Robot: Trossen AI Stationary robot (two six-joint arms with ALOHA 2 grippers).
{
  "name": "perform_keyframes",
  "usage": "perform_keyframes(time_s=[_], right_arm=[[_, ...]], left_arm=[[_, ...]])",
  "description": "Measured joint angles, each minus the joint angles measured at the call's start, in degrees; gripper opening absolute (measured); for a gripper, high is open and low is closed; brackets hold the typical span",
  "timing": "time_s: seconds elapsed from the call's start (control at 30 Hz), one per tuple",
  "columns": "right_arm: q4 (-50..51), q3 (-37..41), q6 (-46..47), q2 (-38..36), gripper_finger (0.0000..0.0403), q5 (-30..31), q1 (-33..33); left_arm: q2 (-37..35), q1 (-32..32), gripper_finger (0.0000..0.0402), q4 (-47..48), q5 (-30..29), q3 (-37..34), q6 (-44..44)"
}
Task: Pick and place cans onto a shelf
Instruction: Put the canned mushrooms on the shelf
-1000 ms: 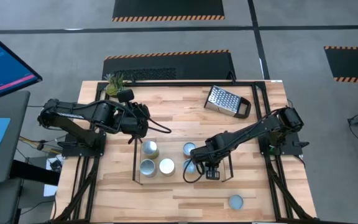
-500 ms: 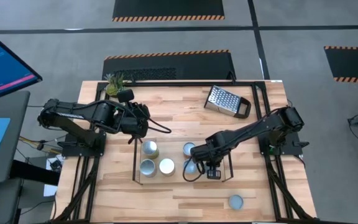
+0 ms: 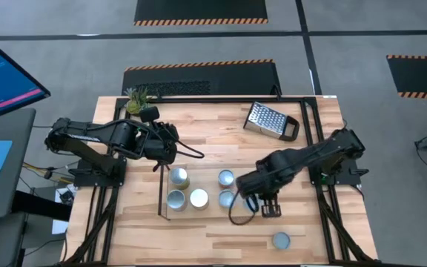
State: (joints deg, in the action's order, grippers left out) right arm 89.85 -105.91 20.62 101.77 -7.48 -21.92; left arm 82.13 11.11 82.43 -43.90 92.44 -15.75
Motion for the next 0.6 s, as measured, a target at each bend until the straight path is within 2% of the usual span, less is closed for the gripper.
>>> perform_keyframes(time_s=[0.2,0.33,0.43,0.6], right_arm=[[0.02,-2.28,7.00,-3.52,0.0025,0.39,-8.96],[0.06,-1.30,13.67,-4.05,0.0034,7.35,-16.80],[-0.38,0.37,24.27,-3.93,0.0035,11.46,-21.69],[-1.78,6.84,48.61,-3.09,0.0030,11.87,-26.30]], left_arm=[[0.02,-0.01,0.0057,0.00,0.05,0.00,-0.04],[0.02,-0.02,0.0057,-0.02,0.07,0.00,-0.08],[0.02,-0.02,0.0057,-0.03,0.05,0.00,-1.02],[0.02,0.00,0.0057,-0.04,0.04,0.00,-2.54]])
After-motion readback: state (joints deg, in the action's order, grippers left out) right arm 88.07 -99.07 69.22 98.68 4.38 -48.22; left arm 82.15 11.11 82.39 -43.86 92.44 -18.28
